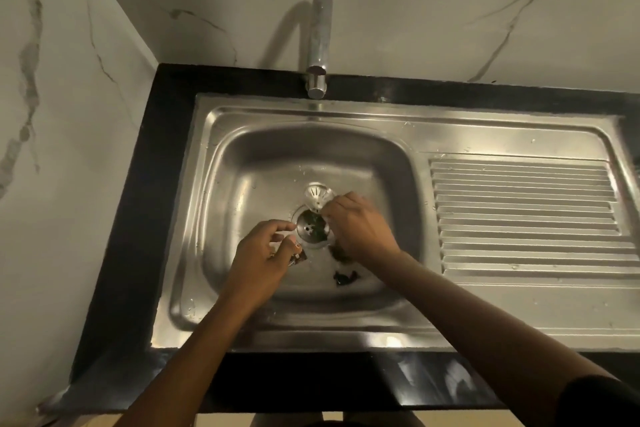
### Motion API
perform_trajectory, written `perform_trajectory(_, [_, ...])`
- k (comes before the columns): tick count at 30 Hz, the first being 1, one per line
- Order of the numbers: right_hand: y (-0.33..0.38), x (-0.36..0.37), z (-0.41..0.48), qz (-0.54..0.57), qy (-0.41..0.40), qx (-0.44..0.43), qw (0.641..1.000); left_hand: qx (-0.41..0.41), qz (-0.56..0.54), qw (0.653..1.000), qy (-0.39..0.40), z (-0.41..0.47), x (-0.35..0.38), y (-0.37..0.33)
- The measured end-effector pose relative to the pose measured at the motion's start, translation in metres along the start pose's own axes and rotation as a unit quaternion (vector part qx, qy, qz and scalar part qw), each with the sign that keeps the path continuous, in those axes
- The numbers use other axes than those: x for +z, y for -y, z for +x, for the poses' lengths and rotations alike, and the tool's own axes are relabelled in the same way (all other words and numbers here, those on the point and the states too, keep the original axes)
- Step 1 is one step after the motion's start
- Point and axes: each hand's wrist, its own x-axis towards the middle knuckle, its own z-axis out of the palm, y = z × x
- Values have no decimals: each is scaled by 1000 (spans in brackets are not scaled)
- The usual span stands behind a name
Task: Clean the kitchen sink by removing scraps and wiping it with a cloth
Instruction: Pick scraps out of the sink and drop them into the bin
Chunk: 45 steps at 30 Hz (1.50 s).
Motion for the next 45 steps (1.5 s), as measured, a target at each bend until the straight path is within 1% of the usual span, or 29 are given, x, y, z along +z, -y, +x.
perform_trajectory(4, [-23, -53, 20, -7, -101, 35, 994, 28, -3, 999, 16, 12, 12, -20])
perform_trajectory(9, [-63, -91, 61, -57, -157, 83, 982, 55, -4, 998, 27, 24, 26, -39])
perform_trajectory(12, [-89, -97, 89, -99, -158, 109, 976, 59, 2, 998, 25, 30, 32, -43])
perform_trajectory(15, [-108, -102, 109, -128, -135, 128, 974, 52, 3, 998, 18, 34, 33, -42])
perform_trajectory(20, [-126, -102, 129, -149, -114, 122, 975, 37, 5, 999, -12, 41, 26, -36])
perform_trajectory(24, [-136, -94, 124, -172, -104, 120, 972, 34, 17, 999, -28, 46, 18, -31])
perform_trajectory(28, [-137, -92, 117, -155, -119, 103, 975, 20, 38, 999, -30, 51, 11, -25])
perform_trajectory(30, [-126, -91, 107, -112, -157, 86, 977, 17, 42, 998, -36, 52, 8, -21])
perform_trajectory(31, [-116, -87, 99, -84, -167, 63, 980, 15, 45, 998, -38, 52, 6, -20])
perform_trajectory(32, [-102, -79, 88, -62, -153, 29, 986, 13, 52, 998, -39, 52, 5, -18])
perform_trajectory(33, [-87, -69, 76, -46, -111, -7, 993, 11, 60, 997, -38, 52, 4, -17])
perform_trajectory(34, [-72, -56, 64, -32, -39, -32, 998, 9, 68, 997, -38, 52, 2, -16])
perform_trajectory(35, [-58, -40, 51, -21, 53, -38, 998, 6, 74, 996, -40, 52, 2, -14])
perform_trajectory(37, [-40, -7, 28, -8, 228, -33, 973, -1, 78, 996, -45, 51, 0, -9])
perform_trajectory(38, [-36, 8, 18, -6, 291, -27, 956, -3, 77, 996, -45, 50, -1, -7])
perform_trajectory(39, [-35, 21, 11, -11, 336, -18, 942, -5, 78, 996, -43, 49, -3, -4])
perform_trajectory(41, [-35, 40, 0, -41, 379, -10, 924, -12, 84, 996, -43, 49, -6, 1])
perform_trajectory(45, [-31, 62, -4, -68, 357, 9, 931, -35, 87, 994, -56, 51, -11, 13])
